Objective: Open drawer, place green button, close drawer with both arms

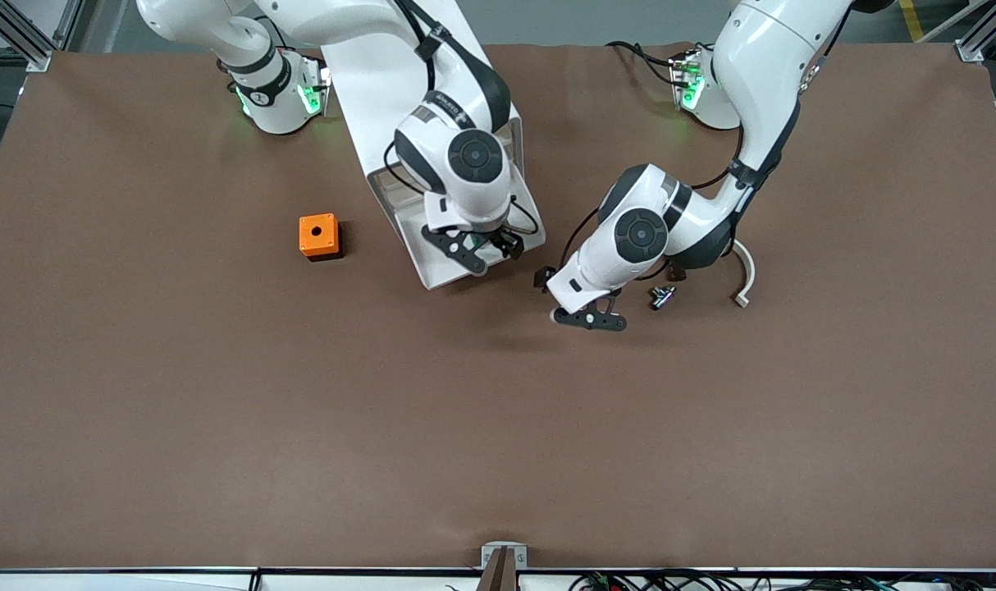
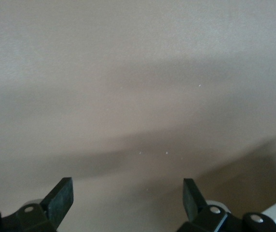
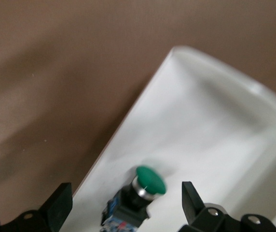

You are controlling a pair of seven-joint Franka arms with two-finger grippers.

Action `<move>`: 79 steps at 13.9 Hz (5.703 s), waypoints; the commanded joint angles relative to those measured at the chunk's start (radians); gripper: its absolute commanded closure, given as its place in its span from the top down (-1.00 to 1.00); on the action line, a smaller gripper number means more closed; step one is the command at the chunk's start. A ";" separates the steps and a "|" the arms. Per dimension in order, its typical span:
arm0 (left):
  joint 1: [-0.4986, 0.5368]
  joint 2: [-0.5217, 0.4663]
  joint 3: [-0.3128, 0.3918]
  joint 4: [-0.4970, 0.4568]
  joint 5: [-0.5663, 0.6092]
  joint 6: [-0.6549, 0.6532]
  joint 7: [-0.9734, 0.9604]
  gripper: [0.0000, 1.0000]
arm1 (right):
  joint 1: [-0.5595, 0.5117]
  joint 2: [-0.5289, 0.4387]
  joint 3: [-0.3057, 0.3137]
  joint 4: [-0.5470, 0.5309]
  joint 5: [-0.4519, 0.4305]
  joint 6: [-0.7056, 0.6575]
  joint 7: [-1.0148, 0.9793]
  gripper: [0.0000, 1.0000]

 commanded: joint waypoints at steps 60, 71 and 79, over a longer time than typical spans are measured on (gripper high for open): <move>0.277 -0.302 -0.039 0.393 0.225 -0.866 -0.039 1.00 | -0.903 -0.580 0.013 0.047 -0.061 -0.572 -1.347 1.00; 0.332 -0.383 -0.039 0.467 0.259 -0.942 0.070 1.00 | -0.763 -0.668 -0.145 -0.076 -0.047 -0.492 -1.346 1.00; 0.334 -0.652 0.163 0.257 0.140 -0.994 0.295 1.00 | -0.760 -0.668 -0.145 -0.076 -0.049 -0.494 -1.347 1.00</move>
